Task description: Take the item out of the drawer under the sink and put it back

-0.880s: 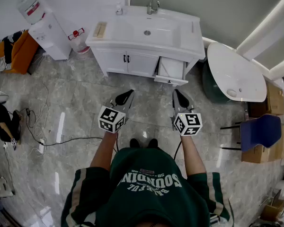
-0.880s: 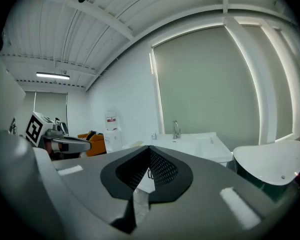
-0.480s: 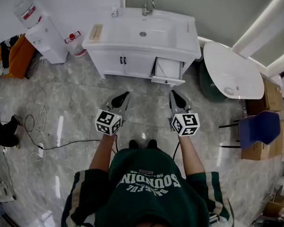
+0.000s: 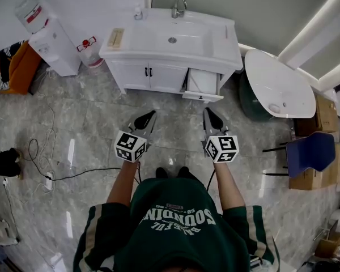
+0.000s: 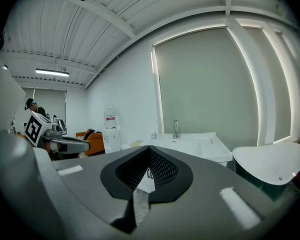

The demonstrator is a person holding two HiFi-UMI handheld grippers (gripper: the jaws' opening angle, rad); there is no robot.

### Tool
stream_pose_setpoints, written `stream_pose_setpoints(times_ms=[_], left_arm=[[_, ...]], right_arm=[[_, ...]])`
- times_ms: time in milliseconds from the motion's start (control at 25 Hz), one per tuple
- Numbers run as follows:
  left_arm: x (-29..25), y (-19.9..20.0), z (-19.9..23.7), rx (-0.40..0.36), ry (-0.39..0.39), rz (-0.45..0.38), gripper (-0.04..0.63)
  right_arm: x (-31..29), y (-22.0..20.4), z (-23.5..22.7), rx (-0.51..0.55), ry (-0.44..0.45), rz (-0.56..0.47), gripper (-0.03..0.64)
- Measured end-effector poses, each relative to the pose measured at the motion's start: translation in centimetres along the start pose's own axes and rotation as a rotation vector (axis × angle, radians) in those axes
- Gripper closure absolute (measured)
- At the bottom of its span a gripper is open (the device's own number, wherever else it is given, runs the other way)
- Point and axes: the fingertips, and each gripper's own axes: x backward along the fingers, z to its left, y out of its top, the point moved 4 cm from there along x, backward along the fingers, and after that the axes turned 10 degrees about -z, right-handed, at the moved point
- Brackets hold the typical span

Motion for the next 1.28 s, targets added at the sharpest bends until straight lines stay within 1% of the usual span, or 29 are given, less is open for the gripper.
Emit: stream_pose_setpoints(times_ms=[240,400,640,760,1000,1280], left_arm=[[0.2,-0.7,0.9,0.008,-0.02,0.019,0.545],[-0.3,-0.9,1.7,0.006,-0.029,0.025,0.545],[-2.8,-1.4,2.9,0.008,-0.036,0.032,0.545],[-4.2,-1.3,4.1,0.002,-0.026,0.034,0.545],[-9.1,-1.3,7.0,0.007,0.003,0.037,0.545],[-18.1,-1.3,10.3,0.027,0.028,0.047,0.545]], right_arm=[[0.3,-1.5,1.3,-0.015,-0.013,0.019,0.617],[-0.1,-1.7,1.4,-0.025,-0.024,0.018,0.617],[-2.4,-2.6,-0.5,-0.037,-0.039,0.026,0.617],[-4.5,-2.6,-1.5,-0.044,-0.036,0.021,0.617],[-9.9,-2.7,-4.7,-0.051,-0.006,0.021,0.617],[-17.7,-2.6,-11.3,-0.056,0.025,0.058,0.617]])
